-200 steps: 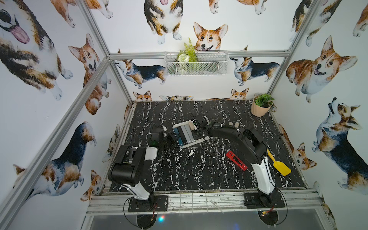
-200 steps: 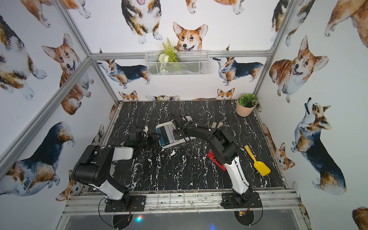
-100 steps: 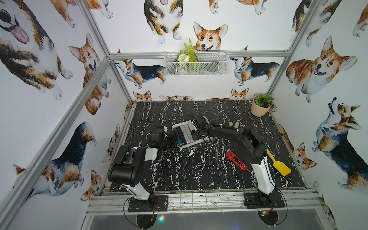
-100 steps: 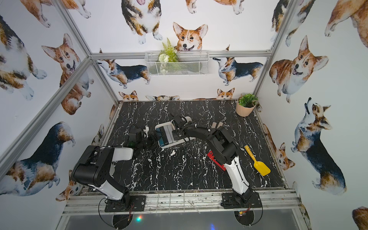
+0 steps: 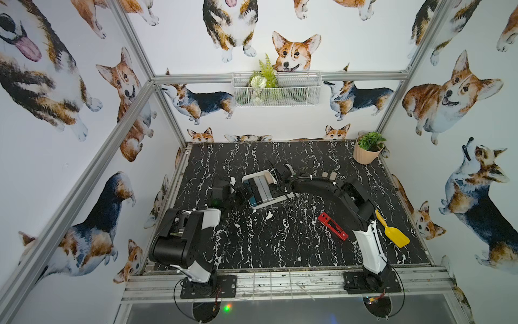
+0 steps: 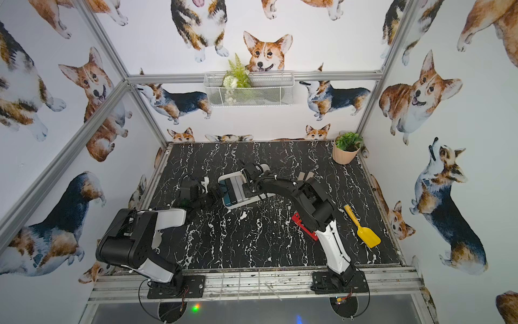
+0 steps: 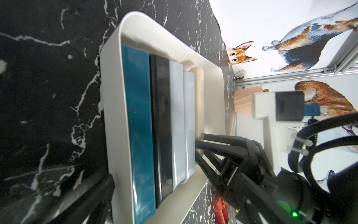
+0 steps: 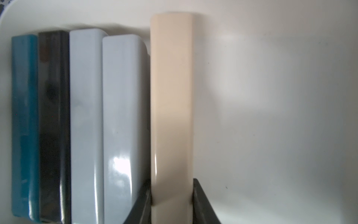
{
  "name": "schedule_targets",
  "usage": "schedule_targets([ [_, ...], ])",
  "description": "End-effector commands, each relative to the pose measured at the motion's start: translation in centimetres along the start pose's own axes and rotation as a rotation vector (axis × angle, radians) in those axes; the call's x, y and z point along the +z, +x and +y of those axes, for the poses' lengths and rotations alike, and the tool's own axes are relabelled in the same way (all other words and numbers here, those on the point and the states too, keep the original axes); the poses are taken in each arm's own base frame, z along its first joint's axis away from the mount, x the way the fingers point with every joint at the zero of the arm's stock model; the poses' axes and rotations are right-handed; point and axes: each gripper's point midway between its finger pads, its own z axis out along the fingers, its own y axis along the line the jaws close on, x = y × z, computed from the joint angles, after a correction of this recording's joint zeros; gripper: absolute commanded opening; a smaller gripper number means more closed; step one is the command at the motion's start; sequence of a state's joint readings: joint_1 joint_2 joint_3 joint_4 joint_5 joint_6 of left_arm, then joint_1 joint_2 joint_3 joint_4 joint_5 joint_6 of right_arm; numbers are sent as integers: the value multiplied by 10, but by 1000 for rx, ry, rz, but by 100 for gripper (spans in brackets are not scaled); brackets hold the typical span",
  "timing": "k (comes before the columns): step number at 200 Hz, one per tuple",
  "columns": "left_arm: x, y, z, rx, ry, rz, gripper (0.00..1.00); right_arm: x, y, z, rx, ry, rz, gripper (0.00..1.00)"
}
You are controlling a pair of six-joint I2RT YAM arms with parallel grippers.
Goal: Put the pruning pliers into the storage box
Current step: Place the pruning pliers in the storage box.
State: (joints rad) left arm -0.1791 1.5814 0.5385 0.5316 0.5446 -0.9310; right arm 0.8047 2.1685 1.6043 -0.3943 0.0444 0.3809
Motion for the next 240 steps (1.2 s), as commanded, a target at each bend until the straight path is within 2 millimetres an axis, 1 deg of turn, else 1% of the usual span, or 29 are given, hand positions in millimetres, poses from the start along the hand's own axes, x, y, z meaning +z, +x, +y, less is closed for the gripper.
schedule_targets([
  [1,0,-2,-4,14,10,-1,100,1,1,6,11,-27,8,0],
  [22,0,-3,-6,16,15,-2,100,2,2,6,11,-26,10,0],
  [40,1,-3,-5,13,12,-2,100,2,2,5,11,-25,10,3],
  [65,2,-2,-3,6,9,3,100,1,1,5,10,-25,7,16],
  [83,2,-1,-2,3,9,5,100,0,1,5,8,-24,6,21],
  [101,2,-1,-2,0,12,4,100,-3,0,5,5,-21,-1,32],
  [144,2,-2,-6,3,27,5,100,-9,-4,5,-1,-22,-22,43],
  [188,3,-2,-6,0,22,5,100,-17,-9,7,-4,-34,-41,44],
  [220,3,-2,-4,-3,18,7,100,-30,-14,8,-5,-41,-70,45],
  [240,4,-1,-3,-5,16,10,100,-38,-19,5,-18,-24,-96,45],
])
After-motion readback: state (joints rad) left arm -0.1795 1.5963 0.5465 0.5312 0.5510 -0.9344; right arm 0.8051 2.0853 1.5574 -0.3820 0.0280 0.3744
